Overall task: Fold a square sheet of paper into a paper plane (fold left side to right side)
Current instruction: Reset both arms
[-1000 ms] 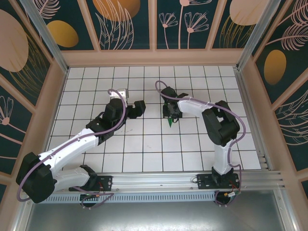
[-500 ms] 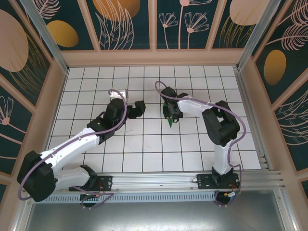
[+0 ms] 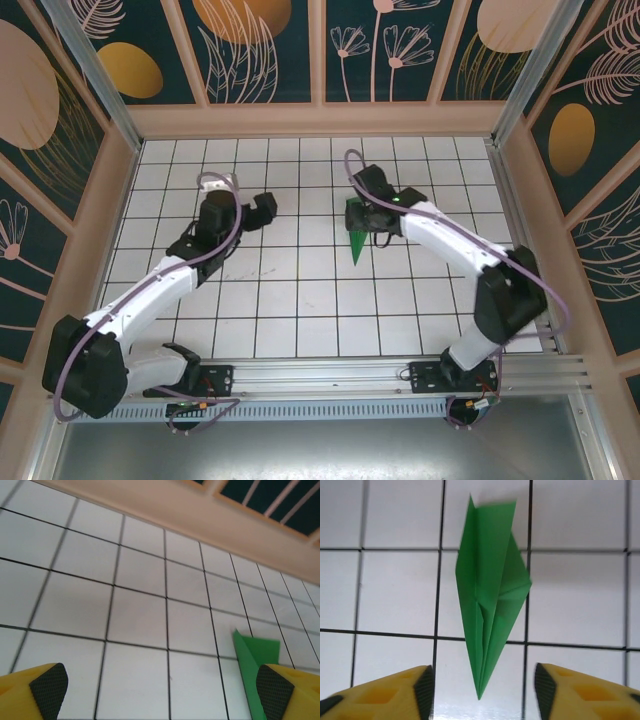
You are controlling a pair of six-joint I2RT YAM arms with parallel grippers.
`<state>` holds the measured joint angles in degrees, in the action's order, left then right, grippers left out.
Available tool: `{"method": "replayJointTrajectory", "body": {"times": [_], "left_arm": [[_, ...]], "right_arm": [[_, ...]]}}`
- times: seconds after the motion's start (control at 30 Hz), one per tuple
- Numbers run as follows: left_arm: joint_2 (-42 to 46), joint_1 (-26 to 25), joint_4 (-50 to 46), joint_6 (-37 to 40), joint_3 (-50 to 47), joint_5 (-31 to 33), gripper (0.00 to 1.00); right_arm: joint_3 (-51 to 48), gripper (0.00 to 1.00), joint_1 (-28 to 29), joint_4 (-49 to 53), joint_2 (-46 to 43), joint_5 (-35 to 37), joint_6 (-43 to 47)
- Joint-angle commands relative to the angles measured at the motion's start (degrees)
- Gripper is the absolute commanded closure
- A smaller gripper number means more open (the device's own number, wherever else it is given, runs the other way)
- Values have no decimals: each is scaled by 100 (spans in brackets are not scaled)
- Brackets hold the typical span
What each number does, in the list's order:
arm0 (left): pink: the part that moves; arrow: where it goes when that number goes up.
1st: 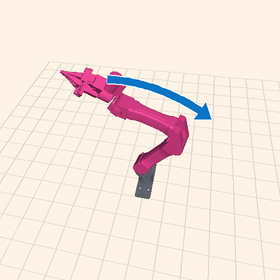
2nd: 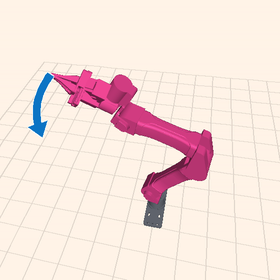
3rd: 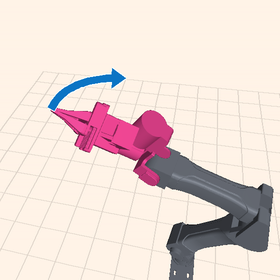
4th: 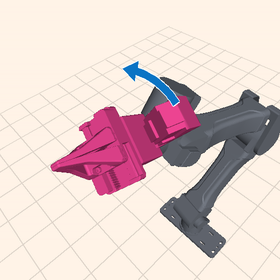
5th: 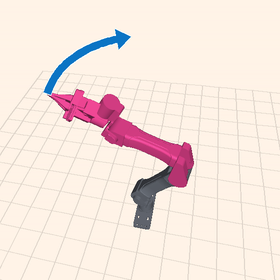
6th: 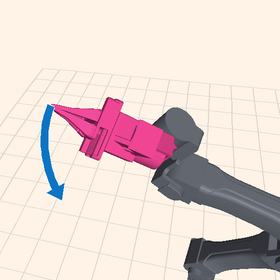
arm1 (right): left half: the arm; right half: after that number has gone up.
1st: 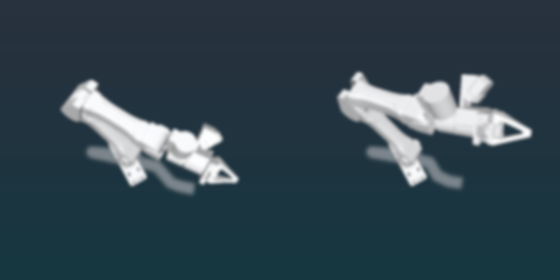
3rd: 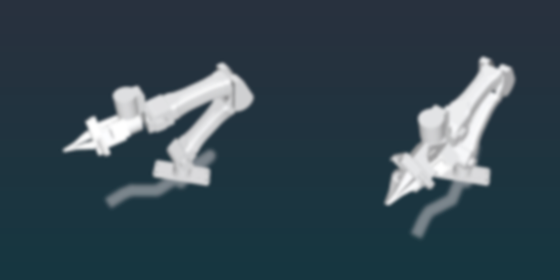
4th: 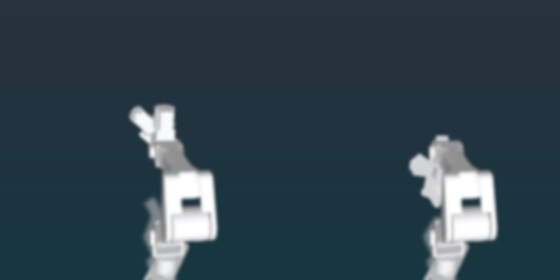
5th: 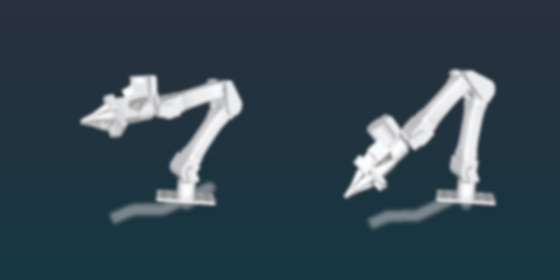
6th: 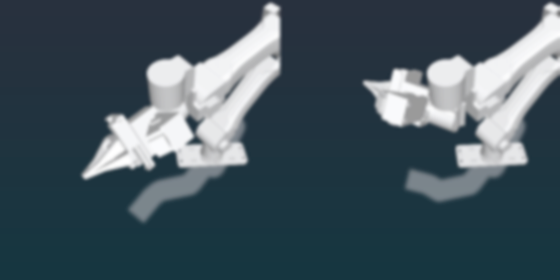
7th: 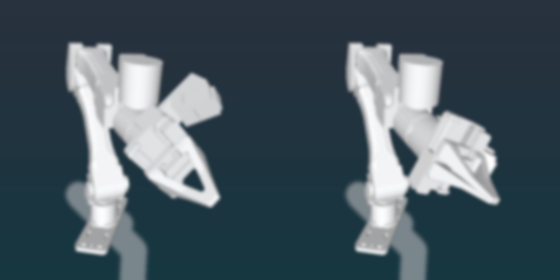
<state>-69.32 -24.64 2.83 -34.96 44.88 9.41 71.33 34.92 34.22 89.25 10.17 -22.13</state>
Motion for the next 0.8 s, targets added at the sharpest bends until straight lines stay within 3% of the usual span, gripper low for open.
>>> {"method": "replayJointTrajectory", "body": {"times": [0.0,0.27,0.37,0.5,0.63,0.77], "left_arm": [[281,557,459,-171,-208,-146,2],[659,1459,640,223,-731,1014,2],[798,1515,625,488,-922,1539,1],[1073,1540,835,958,-1359,2263,2],[1498,1537,2477,1648,-2568,2961,2],[1629,1534,4250,2557,-3616,2985,1]], "right_arm": [[-540,33,-323,-355,-870,407,408],[-2364,11,-2008,-2321,-2746,32,1043],[-3029,2,-2649,-2991,-3141,-658,1103],[-3670,1,-3470,-3436,-3166,-1792,895],[-4540,1,-3980,-4589,-3162,-1756,905],[-5516,1,-4052,-6375,-3008,-1153,1359]]}}
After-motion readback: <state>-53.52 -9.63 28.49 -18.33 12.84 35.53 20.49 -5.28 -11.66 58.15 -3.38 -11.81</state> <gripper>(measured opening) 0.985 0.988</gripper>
